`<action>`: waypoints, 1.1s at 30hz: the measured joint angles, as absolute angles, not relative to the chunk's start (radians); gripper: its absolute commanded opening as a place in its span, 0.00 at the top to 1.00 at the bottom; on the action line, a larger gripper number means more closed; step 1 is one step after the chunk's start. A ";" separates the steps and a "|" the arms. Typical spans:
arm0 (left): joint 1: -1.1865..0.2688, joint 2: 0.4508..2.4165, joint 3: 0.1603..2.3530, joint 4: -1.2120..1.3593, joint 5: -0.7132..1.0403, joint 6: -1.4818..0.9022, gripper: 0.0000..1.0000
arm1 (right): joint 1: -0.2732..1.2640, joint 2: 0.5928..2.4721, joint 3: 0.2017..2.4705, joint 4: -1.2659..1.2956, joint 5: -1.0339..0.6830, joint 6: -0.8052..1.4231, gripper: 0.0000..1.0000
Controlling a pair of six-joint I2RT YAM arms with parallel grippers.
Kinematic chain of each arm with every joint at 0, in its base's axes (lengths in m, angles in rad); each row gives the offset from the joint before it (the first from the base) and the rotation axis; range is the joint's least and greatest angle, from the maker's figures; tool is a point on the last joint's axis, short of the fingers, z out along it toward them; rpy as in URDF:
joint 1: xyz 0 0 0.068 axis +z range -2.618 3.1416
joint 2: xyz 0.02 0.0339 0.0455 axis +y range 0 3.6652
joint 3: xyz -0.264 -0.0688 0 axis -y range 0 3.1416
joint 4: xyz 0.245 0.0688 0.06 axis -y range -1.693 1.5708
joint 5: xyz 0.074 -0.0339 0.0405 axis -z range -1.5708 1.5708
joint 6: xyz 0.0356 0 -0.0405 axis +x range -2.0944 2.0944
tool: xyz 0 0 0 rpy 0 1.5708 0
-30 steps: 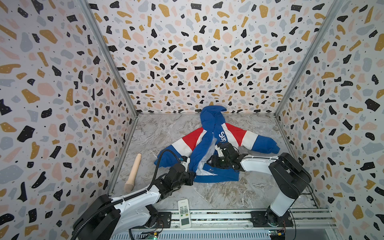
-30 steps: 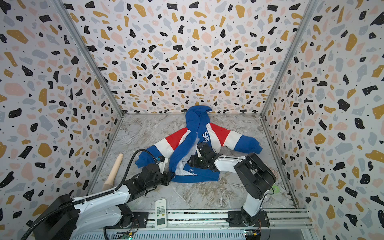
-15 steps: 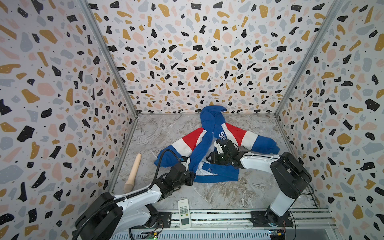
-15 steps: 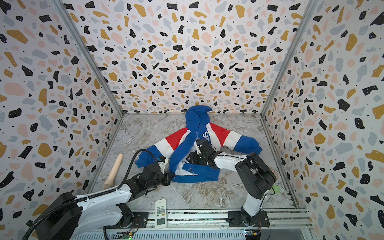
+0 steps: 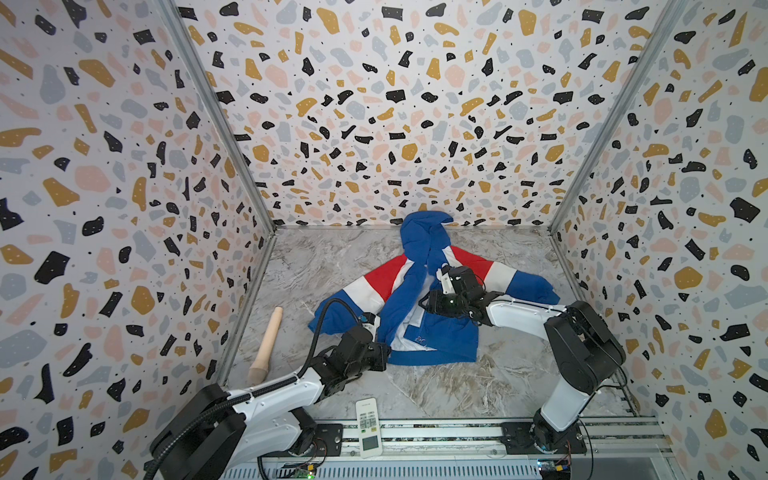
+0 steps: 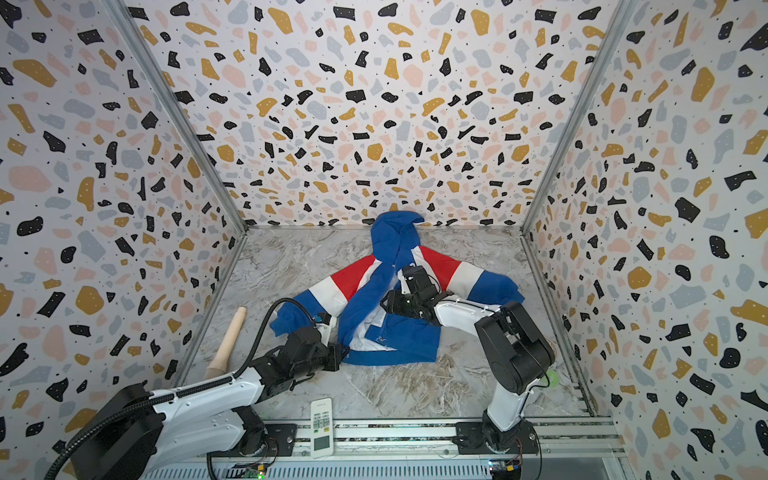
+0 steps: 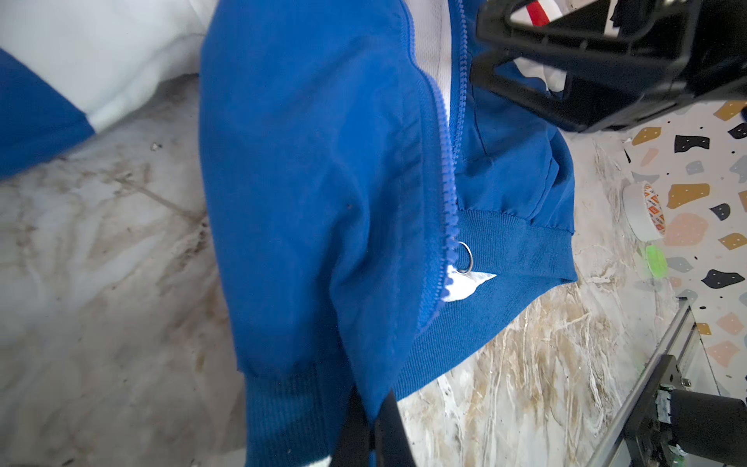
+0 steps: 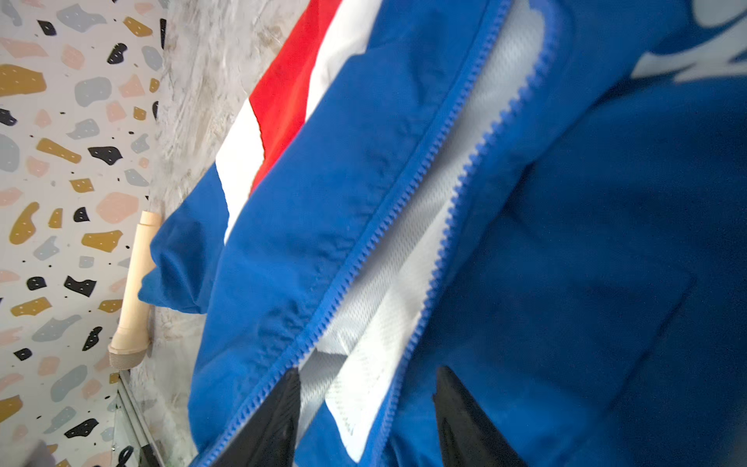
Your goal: Zip up the jacket
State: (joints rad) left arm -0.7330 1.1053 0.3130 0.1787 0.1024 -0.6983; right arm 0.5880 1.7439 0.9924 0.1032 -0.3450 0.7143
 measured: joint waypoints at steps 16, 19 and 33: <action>-0.733 1.086 0.313 0.159 0.094 -0.694 1.00 | 0.629 1.832 1.023 0.083 -0.361 0.713 0.52; -0.733 1.085 0.313 0.158 0.093 -0.694 1.00 | 0.631 1.832 1.023 0.074 -0.358 0.713 0.52; -0.733 1.088 0.323 0.133 0.091 -0.691 1.00 | 0.661 1.832 1.013 0.125 -0.426 0.719 0.63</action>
State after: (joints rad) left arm -0.7330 1.0882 0.3233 0.1326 0.0914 -0.6910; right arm 0.6605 1.8317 1.0126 0.1246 -0.4259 0.7185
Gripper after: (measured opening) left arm 0.047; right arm 0.374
